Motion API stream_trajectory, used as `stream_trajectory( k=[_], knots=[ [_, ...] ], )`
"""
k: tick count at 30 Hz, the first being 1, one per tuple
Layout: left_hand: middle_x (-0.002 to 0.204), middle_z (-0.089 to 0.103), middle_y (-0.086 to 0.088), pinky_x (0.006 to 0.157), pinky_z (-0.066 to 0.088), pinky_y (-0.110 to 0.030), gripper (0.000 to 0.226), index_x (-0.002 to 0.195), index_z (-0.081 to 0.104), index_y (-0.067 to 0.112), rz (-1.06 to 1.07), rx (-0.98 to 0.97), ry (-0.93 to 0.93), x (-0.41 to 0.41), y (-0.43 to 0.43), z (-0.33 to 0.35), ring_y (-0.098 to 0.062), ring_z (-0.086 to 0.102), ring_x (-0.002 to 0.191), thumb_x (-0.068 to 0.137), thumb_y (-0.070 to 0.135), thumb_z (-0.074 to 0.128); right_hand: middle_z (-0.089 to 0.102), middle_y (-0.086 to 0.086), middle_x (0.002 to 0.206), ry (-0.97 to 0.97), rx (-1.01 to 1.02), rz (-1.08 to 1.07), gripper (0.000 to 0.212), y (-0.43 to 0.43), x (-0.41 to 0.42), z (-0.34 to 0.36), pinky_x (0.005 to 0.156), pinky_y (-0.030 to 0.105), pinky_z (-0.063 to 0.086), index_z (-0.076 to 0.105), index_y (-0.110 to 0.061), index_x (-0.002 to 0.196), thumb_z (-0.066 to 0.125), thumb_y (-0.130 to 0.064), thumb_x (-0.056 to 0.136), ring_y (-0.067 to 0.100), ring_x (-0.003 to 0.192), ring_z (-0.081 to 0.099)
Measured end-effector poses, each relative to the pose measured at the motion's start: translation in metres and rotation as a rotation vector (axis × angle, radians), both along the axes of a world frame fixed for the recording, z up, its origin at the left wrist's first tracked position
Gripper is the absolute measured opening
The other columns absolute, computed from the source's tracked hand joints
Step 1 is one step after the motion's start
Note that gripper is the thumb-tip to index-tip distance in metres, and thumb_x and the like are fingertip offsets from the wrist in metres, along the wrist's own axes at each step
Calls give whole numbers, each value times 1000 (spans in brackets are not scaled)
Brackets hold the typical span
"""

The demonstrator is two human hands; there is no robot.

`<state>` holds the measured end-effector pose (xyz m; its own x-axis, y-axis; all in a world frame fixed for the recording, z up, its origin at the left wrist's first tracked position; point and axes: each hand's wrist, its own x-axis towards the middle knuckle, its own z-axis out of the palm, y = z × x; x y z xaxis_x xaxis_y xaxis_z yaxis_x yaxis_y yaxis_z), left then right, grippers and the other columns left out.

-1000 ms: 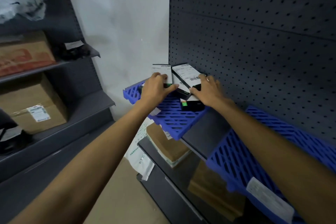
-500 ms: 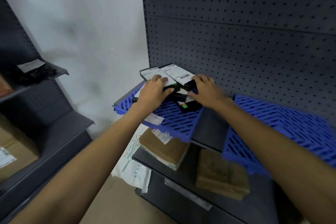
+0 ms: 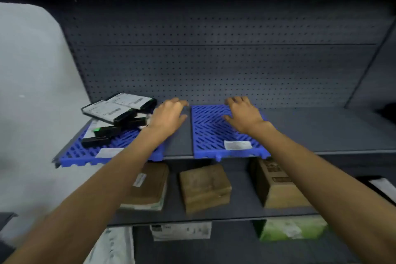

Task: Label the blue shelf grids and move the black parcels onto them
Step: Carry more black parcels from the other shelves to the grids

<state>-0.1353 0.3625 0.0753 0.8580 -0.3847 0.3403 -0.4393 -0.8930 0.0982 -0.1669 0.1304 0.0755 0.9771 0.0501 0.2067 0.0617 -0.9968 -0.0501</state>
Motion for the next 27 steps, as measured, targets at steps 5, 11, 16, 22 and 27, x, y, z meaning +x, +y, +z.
stream_trajectory(
  k=[5,11,16,22,27],
  knots=[
    [129,58,-7,87,50,-45,38,131,56,22,-176,-28,1,-14,-92,5,-32,57,117,94,28,61,44,13,138,-14,24,-168,45,-78,-59,-4,98,45,43,44,-10,137,51,-34,100,34,131,36],
    [129,60,-4,88,51,-45,35,130,57,23,-380,0,2,-50,-219,3,-28,56,120,95,28,59,46,10,137,-12,36,-389,41,-187,-136,-12,92,45,45,46,-15,134,51,-33,98,32,130,38],
    [127,60,-4,89,51,-45,35,128,58,24,-503,28,-16,-91,-339,2,-28,54,122,94,29,60,45,10,137,7,39,-520,41,-289,-208,-17,90,45,45,45,-15,135,50,-33,99,33,130,37],
    [127,60,-4,88,53,-46,34,129,58,21,-673,18,-16,-157,-500,0,-27,55,119,96,30,59,47,11,132,41,16,-692,41,-428,-304,-20,87,46,46,46,-12,132,52,-33,98,33,127,39],
    [125,61,-6,83,51,-43,35,127,59,20,-741,-2,-24,-196,-610,0,-29,55,116,94,32,60,46,11,132,76,13,-787,43,-527,-356,-28,88,45,45,43,-12,136,50,-28,97,33,126,40]
  ],
)
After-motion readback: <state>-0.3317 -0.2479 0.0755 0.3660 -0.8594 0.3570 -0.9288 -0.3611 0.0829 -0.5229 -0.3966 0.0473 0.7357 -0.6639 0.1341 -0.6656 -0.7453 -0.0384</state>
